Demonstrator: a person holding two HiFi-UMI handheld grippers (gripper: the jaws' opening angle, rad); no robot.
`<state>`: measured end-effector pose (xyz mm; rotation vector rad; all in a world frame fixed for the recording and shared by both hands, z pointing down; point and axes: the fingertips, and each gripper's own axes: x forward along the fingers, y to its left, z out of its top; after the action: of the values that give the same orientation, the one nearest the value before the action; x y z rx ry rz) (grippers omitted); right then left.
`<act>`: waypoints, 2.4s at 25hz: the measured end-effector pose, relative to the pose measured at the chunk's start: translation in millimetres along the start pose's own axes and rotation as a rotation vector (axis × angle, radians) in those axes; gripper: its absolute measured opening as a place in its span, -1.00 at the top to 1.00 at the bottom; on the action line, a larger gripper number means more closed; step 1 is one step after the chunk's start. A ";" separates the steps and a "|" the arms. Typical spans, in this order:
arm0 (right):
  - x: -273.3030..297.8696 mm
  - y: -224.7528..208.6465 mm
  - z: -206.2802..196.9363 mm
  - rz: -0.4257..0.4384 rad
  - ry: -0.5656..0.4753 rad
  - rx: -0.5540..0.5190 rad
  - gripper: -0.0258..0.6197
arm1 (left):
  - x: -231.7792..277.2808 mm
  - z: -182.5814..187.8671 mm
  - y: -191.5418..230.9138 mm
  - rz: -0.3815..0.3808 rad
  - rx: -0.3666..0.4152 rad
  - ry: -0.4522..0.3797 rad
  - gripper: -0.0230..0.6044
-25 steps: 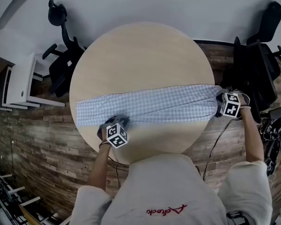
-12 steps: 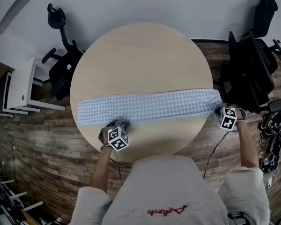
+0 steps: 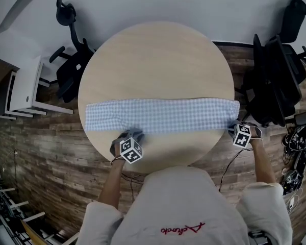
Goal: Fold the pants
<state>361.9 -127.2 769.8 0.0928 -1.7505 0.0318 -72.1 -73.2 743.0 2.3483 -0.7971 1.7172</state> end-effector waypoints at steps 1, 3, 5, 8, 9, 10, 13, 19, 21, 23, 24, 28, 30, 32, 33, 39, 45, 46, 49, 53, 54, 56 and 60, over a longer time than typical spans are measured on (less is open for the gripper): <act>1.3 0.8 0.4 -0.004 -0.004 0.000 0.78 | -1.2 -0.2 -0.5 0.010 -0.003 0.000 0.80; 2.0 0.8 0.0 -0.017 -0.014 0.007 0.61 | -4.6 0.8 0.1 0.031 -0.015 -0.004 0.80; 0.1 0.5 1.1 -0.038 -0.027 0.020 0.54 | -7.6 3.4 0.2 0.042 -0.030 -0.018 0.80; -10.3 -1.8 13.2 -0.121 -0.089 0.082 0.56 | -12.6 10.7 -0.4 0.055 -0.063 -0.066 0.80; -16.1 -3.0 18.2 -0.162 -0.119 0.113 0.58 | -14.8 14.1 -0.1 0.066 -0.080 -0.090 0.80; -22.5 -3.9 22.9 -0.203 -0.152 0.150 0.65 | -17.6 18.3 0.8 0.082 -0.100 -0.118 0.80; -42.9 -2.0 33.7 -0.298 -0.266 0.301 0.73 | -27.5 33.4 3.0 0.123 -0.171 -0.217 0.80; -82.1 18.3 52.4 -0.377 -0.565 0.713 0.83 | -48.9 57.4 -8.2 0.100 -0.392 -0.430 0.81; -94.2 25.7 58.2 -0.394 -0.675 0.860 0.83 | -64.6 68.3 -12.9 0.079 -0.523 -0.537 0.81; -106.7 36.0 60.6 -0.409 -0.792 1.010 0.83 | -82.7 85.1 -21.9 0.062 -0.647 -0.660 0.82; -112.0 41.4 60.7 -0.417 -0.847 1.078 0.83 | -90.5 95.6 -27.9 0.053 -0.692 -0.719 0.82; -122.5 66.2 60.8 -0.441 -0.982 1.236 0.83 | -103.8 139.9 -58.8 -0.011 -0.744 -0.860 0.82; -127.4 74.1 57.6 -0.451 -1.028 1.280 0.83 | -101.0 160.2 -75.5 -0.049 -0.714 -0.876 0.82; -130.5 80.0 51.6 -0.457 -1.058 1.309 0.83 | -97.8 176.0 -92.9 -0.080 -0.684 -0.873 0.82; -130.7 83.0 48.0 -0.459 -1.060 1.315 0.83 | -97.0 181.9 -101.9 -0.094 -0.671 -0.869 0.82; -125.2 70.5 28.7 -0.465 -1.080 1.340 0.83 | -90.5 205.0 -121.7 -0.135 -0.628 -0.867 0.82; -102.7 29.6 -10.4 -0.435 -1.086 1.386 0.82 | -66.5 249.3 -114.0 -0.134 -0.632 -0.823 0.82; -99.5 20.7 -16.3 -0.419 -1.096 1.390 0.82 | -61.7 260.5 -112.3 -0.131 -0.624 -0.812 0.82; -90.1 -6.8 -35.8 -0.354 -1.128 1.386 0.82 | -48.7 297.4 -111.5 -0.121 -0.599 -0.779 0.82; -73.2 -49.1 -55.3 -0.233 -1.165 1.375 0.46 | -30.5 332.9 -108.0 -0.103 -0.589 -0.726 0.82; -67.5 -59.2 -60.4 -0.205 -1.164 1.366 0.42 | -25.3 339.2 -108.2 -0.097 -0.587 -0.711 0.82; -54.0 -73.8 -69.2 -0.147 -1.156 1.351 0.35 | -17.0 346.9 -110.9 -0.081 -0.592 -0.676 0.82; -25.3 -98.8 -77.7 -0.012 -1.137 1.322 0.19 | -7.6 357.7 -108.9 -0.046 -0.614 -0.613 0.82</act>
<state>450.6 -218.8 755.9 1.2796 -2.5203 1.3487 282.7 -119.7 634.1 2.3779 -1.1311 0.5659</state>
